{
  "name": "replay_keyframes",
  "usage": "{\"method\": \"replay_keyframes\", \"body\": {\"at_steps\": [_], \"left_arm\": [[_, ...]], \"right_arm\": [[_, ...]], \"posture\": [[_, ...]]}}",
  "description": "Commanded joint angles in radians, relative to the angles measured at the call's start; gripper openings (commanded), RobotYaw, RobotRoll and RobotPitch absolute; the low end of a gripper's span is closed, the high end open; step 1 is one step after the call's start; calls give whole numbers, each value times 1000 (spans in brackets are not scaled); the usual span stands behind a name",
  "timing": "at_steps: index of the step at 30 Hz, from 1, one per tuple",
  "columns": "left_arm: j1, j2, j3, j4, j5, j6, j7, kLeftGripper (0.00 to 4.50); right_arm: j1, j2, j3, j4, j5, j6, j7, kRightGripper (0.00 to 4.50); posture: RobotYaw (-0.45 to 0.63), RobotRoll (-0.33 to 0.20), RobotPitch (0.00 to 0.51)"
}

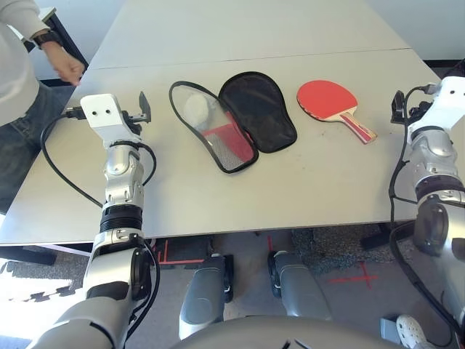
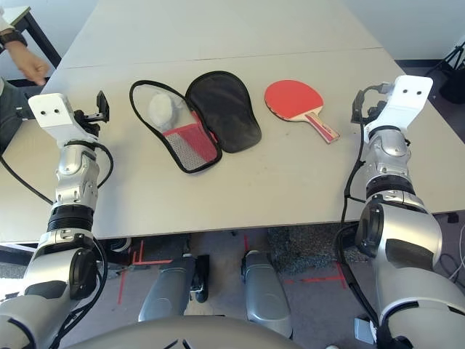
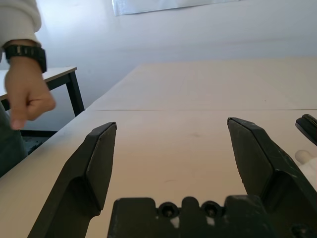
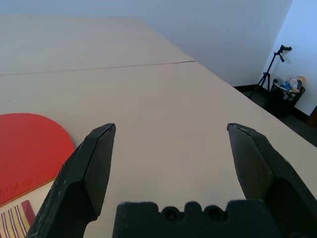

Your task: Store the ping-pong paddle in its case and zip it.

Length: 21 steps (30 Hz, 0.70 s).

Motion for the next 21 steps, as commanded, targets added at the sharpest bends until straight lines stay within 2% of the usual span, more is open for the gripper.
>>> {"method": "replay_keyframes", "body": {"at_steps": [1, 6, 10, 17, 21], "left_arm": [[32, 7, 8, -23, -3, 21, -2, 4500], [49, -1, 11, -41, -3, 29, 10, 4500], [39, 8, 26, -141, -43, 92, 2, 4500], [8, 64, -5, -435, -179, 402, -129, 4500], [9, 95, -61, -593, -252, 555, -234, 4500]], "right_arm": [[-7, 17, 2, 9, -4, 6, -1, 4480], [-4, 20, 4, 8, -5, 7, 6, 4480], [3, 15, 3, 7, -3, 11, 12, 4480], [7, 15, 4, 9, -4, 19, 16, 4480], [6, 24, 7, 9, -5, 24, 29, 4480]], "posture": [[122, 0, 138], [114, 0, 152], [107, 0, 155], [119, 0, 171], [121, 0, 173]]}}
